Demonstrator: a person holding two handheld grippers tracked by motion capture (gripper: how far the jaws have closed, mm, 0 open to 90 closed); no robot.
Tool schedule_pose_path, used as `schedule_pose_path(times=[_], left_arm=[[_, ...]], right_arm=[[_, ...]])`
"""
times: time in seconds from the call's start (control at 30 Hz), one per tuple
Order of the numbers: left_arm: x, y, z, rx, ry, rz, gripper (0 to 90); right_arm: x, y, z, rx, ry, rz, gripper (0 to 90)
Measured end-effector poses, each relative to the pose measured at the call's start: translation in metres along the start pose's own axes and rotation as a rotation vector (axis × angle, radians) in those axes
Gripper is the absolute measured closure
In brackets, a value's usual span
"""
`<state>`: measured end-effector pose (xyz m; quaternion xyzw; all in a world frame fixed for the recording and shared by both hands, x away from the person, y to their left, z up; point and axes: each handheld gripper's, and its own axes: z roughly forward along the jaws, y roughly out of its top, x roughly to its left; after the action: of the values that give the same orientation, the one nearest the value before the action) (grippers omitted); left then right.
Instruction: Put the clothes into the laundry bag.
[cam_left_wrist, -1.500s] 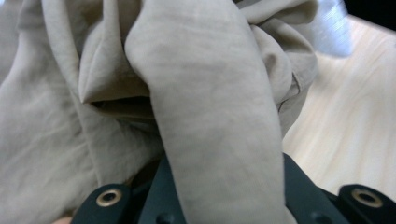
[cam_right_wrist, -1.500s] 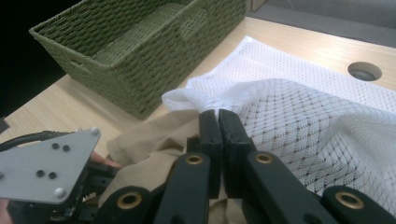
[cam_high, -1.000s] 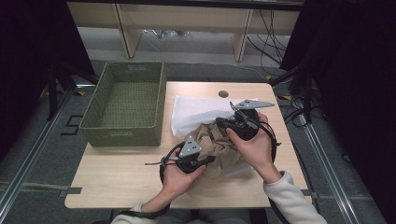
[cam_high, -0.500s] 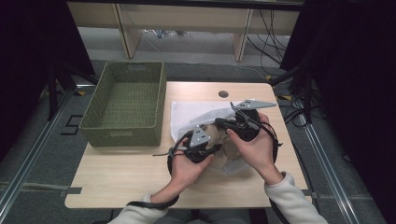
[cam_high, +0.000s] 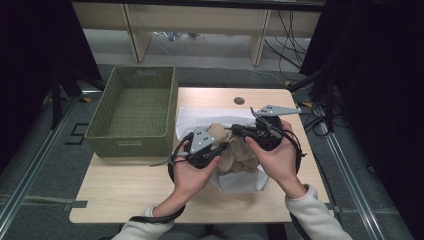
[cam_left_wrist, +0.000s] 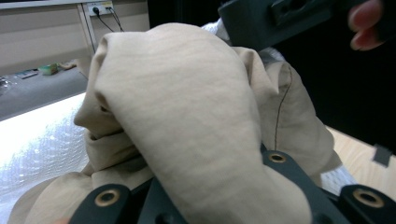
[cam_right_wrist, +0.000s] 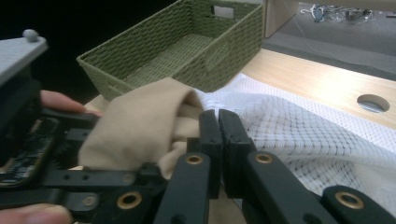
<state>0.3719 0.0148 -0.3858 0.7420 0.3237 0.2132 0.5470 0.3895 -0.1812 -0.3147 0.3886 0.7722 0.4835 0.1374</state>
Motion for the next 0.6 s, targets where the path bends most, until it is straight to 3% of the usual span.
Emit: schedule_pose_path(times=[0.03, 0.1, 0.17, 0.27, 0.33, 0.4, 0.43, 0.5, 0.6], left_arm=[[0.001, -0.001, 0.004, 0.022, -0.002, 0.005, 79.6], [0.002, -0.007, 0.016, 0.066, -0.007, 0.015, 78.9], [0.006, -0.016, 0.034, 0.113, -0.012, 0.038, 78.3], [0.007, -0.029, 0.056, 0.171, -0.007, 0.029, 78.1], [0.008, -0.037, 0.071, 0.208, -0.003, 0.053, 77.9], [0.008, -0.04, 0.079, 0.214, -0.005, 0.058, 77.7], [0.006, -0.041, 0.081, 0.213, -0.009, 0.044, 77.7], [0.003, -0.038, 0.078, 0.199, -0.01, 0.055, 78.2], [-0.001, -0.028, 0.065, 0.132, -0.011, 0.035, 78.8]], right_arm=[[0.002, 0.0, 0.001, 0.003, 0.008, 0.013, 90.0], [-0.002, -0.001, 0.004, 0.008, 0.005, -0.014, 89.9], [-0.007, -0.004, 0.01, 0.037, -0.004, 0.026, 90.0], [-0.014, -0.008, 0.018, 0.057, -0.03, 0.056, 89.9], [-0.021, -0.009, 0.021, 0.08, -0.027, 0.061, 89.9], [-0.026, -0.012, 0.023, 0.083, -0.04, 0.091, 89.9], [-0.029, -0.012, 0.023, 0.091, -0.043, 0.08, 89.9], [-0.029, -0.012, 0.023, 0.087, -0.054, 0.093, 90.0], [-0.03, -0.011, 0.02, 0.085, -0.057, 0.076, 89.9]])
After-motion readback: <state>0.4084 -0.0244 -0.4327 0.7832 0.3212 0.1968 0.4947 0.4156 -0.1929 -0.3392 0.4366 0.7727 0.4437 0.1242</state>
